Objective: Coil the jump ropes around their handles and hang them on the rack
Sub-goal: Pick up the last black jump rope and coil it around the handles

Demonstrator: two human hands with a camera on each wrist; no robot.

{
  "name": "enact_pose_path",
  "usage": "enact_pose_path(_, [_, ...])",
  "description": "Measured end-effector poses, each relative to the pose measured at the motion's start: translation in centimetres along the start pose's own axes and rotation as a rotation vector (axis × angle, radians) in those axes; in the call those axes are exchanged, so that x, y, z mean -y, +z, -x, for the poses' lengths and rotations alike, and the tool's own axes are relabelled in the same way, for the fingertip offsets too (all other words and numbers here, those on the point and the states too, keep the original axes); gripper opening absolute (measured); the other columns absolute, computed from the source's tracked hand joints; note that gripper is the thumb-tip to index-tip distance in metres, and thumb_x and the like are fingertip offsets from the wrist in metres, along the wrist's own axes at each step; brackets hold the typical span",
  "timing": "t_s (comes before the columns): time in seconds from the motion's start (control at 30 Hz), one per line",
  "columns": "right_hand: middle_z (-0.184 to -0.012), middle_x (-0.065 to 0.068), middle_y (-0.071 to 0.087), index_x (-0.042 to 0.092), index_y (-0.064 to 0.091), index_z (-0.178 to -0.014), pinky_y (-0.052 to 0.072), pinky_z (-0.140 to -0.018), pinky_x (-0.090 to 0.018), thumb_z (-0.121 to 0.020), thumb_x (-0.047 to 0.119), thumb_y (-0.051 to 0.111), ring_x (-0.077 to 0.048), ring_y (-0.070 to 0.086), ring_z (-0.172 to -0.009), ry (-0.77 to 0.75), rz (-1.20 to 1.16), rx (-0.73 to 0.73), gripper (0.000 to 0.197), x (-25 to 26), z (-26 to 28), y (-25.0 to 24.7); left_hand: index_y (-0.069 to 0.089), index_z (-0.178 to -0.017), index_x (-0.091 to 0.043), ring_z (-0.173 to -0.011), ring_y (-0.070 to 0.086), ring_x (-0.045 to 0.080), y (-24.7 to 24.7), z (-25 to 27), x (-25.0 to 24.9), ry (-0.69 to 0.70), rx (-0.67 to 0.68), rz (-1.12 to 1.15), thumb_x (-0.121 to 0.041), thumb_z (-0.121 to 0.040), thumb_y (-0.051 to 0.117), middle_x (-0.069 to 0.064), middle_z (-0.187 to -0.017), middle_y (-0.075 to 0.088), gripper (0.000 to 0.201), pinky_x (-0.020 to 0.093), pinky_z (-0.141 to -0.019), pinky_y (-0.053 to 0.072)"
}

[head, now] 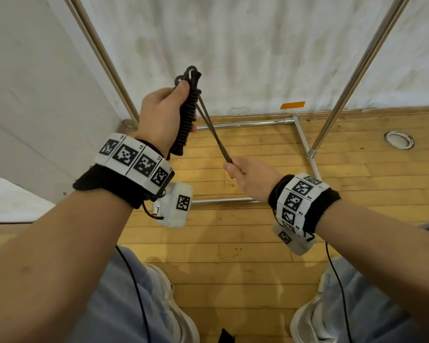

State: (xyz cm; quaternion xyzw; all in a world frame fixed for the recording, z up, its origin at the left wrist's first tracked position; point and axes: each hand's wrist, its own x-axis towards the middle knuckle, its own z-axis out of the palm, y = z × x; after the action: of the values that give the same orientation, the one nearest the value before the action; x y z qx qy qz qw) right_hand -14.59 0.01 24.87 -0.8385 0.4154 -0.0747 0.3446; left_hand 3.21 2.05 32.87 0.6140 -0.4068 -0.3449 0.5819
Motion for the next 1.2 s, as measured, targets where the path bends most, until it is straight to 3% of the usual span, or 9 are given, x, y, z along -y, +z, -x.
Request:
enact_pose_path(0.23, [-0.074, 0.006, 0.052, 0.024, 0.052, -0.082, 0.036, -0.062, -0.022, -0.100, 0.041, 0.029, -0.009, 0.049, -0.070, 0.059, -0.067, 0.220, 0.034, -0.2, -0.4, 1.2, 0.059, -0.117, -0.024, -0.066, 0.060, 0.018, 0.2, 0.0, 0.7, 0.033, 0.162, -0.089, -0.025, -0.099, 0.047, 0.005, -0.092, 0.061, 0.021, 0.033, -0.058, 0.054])
enact_pose_path(0.37, [-0.095, -0.002, 0.062, 0.018, 0.054, -0.125, 0.046, -0.072, -0.026, -0.100, 0.040, 0.035, -0.014, 0.058, -0.086, 0.175, 0.117, 0.229, 0.039, -0.3, -0.8, 0.6, 0.062, -0.104, -0.027, -0.062, 0.060, 0.017, -0.1, -0.6, 0.9, 0.020, 0.087, -0.188, -0.026, -0.098, 0.048, 0.003, -0.086, 0.061, 0.015, 0.034, -0.055, 0.055])
enact_pose_path(0.43, [-0.129, -0.005, 0.055, 0.019, 0.040, -0.140, 0.046, -0.086, -0.027, -0.098, 0.036, 0.044, -0.019, 0.055, -0.110, 0.215, 0.099, 0.065, 0.046, -0.3, -1.0, -0.1, 0.061, -0.101, -0.027, -0.060, 0.060, 0.016, -0.2, -0.6, 1.0, -0.010, 0.060, -0.199, -0.026, -0.098, 0.048, 0.004, -0.085, 0.061, 0.014, 0.030, -0.053, 0.055])
enact_pose_path(0.53, [-0.139, -0.001, 0.046, 0.018, 0.035, -0.143, 0.040, -0.093, -0.027, -0.096, 0.029, 0.048, -0.018, 0.048, -0.121, 0.072, -0.203, -0.363, 0.050, 1.0, -1.4, -1.5, 0.061, -0.105, -0.024, -0.061, 0.060, 0.017, 0.4, -0.3, 1.1, -0.051, 0.098, -0.206, -0.025, -0.098, 0.049, 0.005, -0.085, 0.062, 0.015, 0.030, -0.053, 0.054])
enact_pose_path(0.63, [-0.151, -0.002, 0.033, 0.017, 0.028, -0.147, 0.023, -0.110, -0.024, -0.099, 0.027, 0.040, -0.014, 0.030, -0.138, -0.051, -0.356, -0.368, 0.050, 2.6, -2.1, -2.0, 0.063, -0.106, -0.023, -0.062, 0.059, 0.018, 1.3, 0.6, 0.8, -0.059, 0.209, -0.152, -0.023, -0.098, 0.050, 0.005, -0.084, 0.062, 0.015, 0.032, -0.054, 0.053])
enact_pose_path(0.73, [-0.106, -0.003, 0.064, 0.017, 0.056, -0.113, 0.043, -0.090, -0.032, -0.101, 0.021, 0.037, -0.016, 0.058, -0.099, -0.083, -0.465, -0.338, 0.023, 3.1, -2.2, -2.0, 0.064, -0.104, -0.021, -0.061, 0.058, 0.017, 1.8, 1.5, 0.1, -0.054, 0.322, -0.060, -0.018, -0.099, 0.048, 0.005, -0.082, 0.061, 0.017, 0.029, -0.049, 0.051])
enact_pose_path(0.83, [-0.066, 0.005, 0.048, 0.022, 0.049, -0.077, 0.039, -0.063, -0.032, -0.101, 0.020, 0.035, -0.014, 0.044, -0.061, -0.138, -0.426, -0.316, 0.028, 3.4, -2.1, -2.6, 0.061, -0.109, -0.015, -0.058, 0.059, 0.014, 1.5, 1.8, -0.4, -0.024, 0.377, -0.032, -0.017, -0.100, 0.045, 0.007, -0.081, 0.060, 0.019, 0.027, -0.048, 0.050])
enact_pose_path(1.0, [-0.073, 0.006, 0.050, 0.020, 0.049, -0.079, 0.034, -0.053, -0.016, -0.100, 0.019, 0.034, -0.013, 0.046, -0.065, -0.106, -0.078, -0.086, 0.027, 3.6, -2.4, -3.7, 0.053, -0.118, -0.012, -0.054, 0.059, 0.018, 1.1, 2.2, -0.7, 0.019, 0.443, -0.211, -0.024, -0.100, 0.046, 0.008, -0.078, 0.062, 0.023, 0.023, -0.042, 0.045])
enact_pose_path(1.2, [-0.101, -0.011, 0.062, 0.010, 0.054, -0.102, 0.044, -0.075, -0.030, -0.100, 0.016, 0.031, -0.025, 0.056, -0.088, -0.042, 0.192, -0.001, 0.024, 4.0, -2.1, -3.2, 0.054, -0.106, -0.017, -0.049, 0.059, 0.011, 1.3, 2.0, 0.2, 0.085, 0.464, -0.409, -0.028, -0.099, 0.050, 0.003, -0.077, 0.066, 0.014, 0.023, -0.046, 0.050])
